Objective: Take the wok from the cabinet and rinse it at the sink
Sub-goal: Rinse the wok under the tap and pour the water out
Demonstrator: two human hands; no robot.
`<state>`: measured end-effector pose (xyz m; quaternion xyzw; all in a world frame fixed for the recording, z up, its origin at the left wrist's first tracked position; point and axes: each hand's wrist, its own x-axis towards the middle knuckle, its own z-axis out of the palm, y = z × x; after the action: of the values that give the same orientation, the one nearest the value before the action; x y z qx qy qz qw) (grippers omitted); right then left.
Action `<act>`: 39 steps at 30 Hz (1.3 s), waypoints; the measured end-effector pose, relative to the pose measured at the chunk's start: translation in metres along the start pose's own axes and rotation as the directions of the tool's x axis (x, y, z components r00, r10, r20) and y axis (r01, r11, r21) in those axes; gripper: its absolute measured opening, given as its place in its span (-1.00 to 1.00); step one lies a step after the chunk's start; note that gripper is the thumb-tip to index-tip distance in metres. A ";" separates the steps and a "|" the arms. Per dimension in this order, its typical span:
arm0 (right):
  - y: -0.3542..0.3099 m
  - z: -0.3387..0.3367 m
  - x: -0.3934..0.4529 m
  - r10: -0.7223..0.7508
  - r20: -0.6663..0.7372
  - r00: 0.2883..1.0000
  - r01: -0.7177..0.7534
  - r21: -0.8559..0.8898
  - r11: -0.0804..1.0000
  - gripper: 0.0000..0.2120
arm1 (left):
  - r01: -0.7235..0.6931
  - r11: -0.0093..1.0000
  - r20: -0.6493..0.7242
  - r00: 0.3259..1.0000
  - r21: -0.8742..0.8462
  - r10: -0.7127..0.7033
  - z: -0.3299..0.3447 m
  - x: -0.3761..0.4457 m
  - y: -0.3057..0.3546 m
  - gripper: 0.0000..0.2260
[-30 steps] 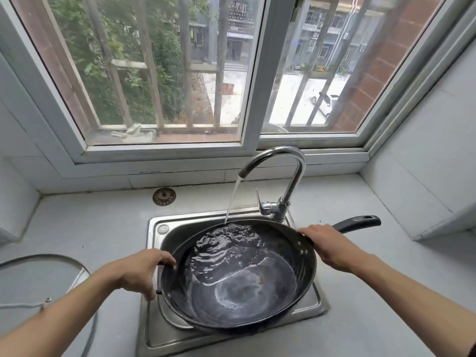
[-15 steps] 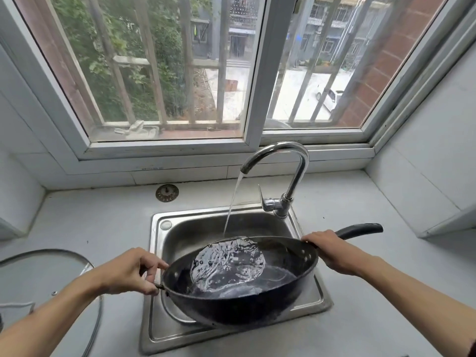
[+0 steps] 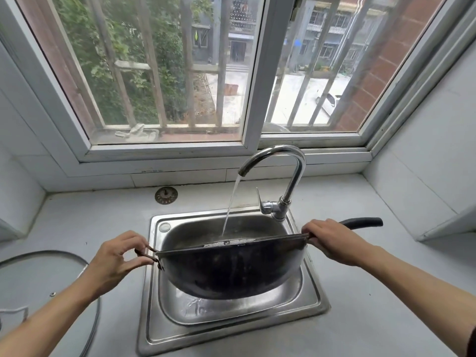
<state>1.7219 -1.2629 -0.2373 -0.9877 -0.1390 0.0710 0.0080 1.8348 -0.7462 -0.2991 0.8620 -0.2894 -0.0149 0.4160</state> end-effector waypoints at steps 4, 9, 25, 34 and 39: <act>0.004 -0.001 0.001 0.026 -0.044 0.999 -0.029 -0.088 0.996 -0.84 | 0.014 1.000 -0.024 1.000 0.009 -0.014 -0.001 0.002 0.006 -0.75; 0.003 0.004 0.000 0.070 -0.119 0.990 -0.083 -0.104 0.991 -0.85 | 0.068 0.994 -0.052 0.996 -0.084 -0.072 0.007 -0.001 0.006 -0.68; 0.011 0.033 0.017 0.177 -0.089 0.980 -0.154 0.213 0.965 -0.92 | 0.234 0.972 -0.060 0.970 -0.038 -0.236 0.028 0.000 -0.009 -0.82; 0.010 0.043 0.030 0.182 -0.041 0.982 -0.167 0.241 0.956 -0.86 | 0.380 0.922 -0.107 0.916 -0.074 -0.386 0.035 0.008 -0.015 -0.84; 0.014 0.046 0.042 0.223 -0.019 0.975 -0.208 0.294 0.933 -0.89 | 0.412 0.906 -0.124 0.898 -0.093 -0.421 0.042 0.016 -0.020 -0.83</act>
<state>1.7591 -1.2645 -0.2887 -0.9866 -0.0177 0.0652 0.1487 1.8466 -0.7742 -0.3373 0.8888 -0.0675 -0.0520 0.4503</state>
